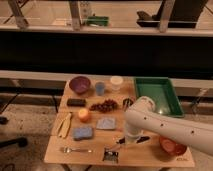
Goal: Place brush in table surface
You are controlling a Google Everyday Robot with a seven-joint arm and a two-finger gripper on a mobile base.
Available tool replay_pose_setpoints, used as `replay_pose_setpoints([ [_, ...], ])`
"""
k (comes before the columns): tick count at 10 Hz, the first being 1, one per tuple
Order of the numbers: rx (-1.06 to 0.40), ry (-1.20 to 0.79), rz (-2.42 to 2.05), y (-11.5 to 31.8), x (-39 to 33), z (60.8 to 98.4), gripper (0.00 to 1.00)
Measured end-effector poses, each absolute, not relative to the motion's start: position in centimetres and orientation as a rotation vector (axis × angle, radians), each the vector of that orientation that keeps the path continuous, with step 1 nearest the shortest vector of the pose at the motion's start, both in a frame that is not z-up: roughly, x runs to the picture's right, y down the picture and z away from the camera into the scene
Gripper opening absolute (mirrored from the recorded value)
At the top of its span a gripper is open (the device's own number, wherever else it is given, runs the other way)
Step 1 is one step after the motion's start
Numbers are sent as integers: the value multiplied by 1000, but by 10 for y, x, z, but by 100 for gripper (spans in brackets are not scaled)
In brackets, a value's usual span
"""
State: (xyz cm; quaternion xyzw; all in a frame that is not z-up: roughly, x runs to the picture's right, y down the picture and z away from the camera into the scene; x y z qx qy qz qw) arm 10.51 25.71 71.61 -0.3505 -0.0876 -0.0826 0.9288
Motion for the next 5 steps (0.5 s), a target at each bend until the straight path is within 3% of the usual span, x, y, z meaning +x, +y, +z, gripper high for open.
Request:
replay_pose_setpoints([
  [5, -713, -276, -201, 261, 97, 708, 2],
])
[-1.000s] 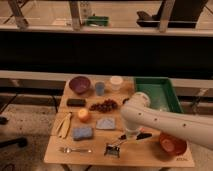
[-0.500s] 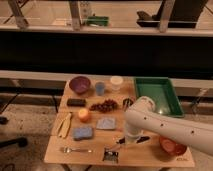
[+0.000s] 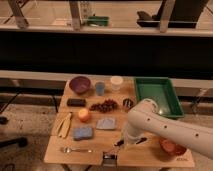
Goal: Place brush in table surface
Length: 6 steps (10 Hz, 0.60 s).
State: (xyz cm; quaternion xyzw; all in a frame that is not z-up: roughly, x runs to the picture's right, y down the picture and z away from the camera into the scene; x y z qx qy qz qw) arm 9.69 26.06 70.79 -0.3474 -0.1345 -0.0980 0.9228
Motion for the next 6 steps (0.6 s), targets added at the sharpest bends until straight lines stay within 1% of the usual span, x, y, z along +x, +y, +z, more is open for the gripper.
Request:
replay_pose_setpoints([
  [6, -707, -289, -212, 255, 98, 713, 2],
])
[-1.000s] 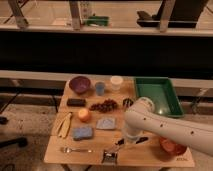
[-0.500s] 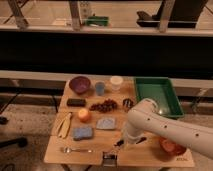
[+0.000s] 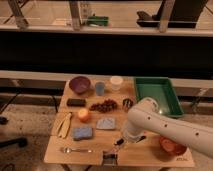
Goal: Place brush in table surface
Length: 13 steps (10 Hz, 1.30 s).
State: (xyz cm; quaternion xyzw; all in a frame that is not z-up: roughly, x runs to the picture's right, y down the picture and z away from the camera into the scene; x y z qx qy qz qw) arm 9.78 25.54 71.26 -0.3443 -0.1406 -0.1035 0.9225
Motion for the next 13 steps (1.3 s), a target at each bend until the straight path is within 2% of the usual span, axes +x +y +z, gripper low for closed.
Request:
replay_pose_setpoints([
  [5, -674, -267, -220, 249, 98, 728, 4],
  [6, -665, -264, -228, 246, 97, 729, 10],
  [11, -629, -269, -255, 240, 93, 730, 61],
  [13, -623, -268, -256, 239, 94, 730, 75],
])
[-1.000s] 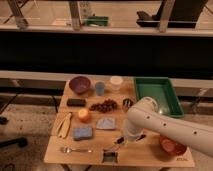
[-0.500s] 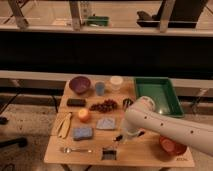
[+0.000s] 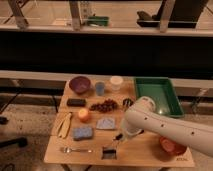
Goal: Place brush in table surface
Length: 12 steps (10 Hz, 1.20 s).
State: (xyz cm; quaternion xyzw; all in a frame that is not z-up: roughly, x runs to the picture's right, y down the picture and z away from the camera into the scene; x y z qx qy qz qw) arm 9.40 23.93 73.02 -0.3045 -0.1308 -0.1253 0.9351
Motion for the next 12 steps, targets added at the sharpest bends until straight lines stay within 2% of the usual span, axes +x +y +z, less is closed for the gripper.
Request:
replay_pose_setpoints([
  [7, -627, -254, -261, 247, 94, 740, 76],
  [12, -617, -247, -298, 243, 88, 728, 76],
])
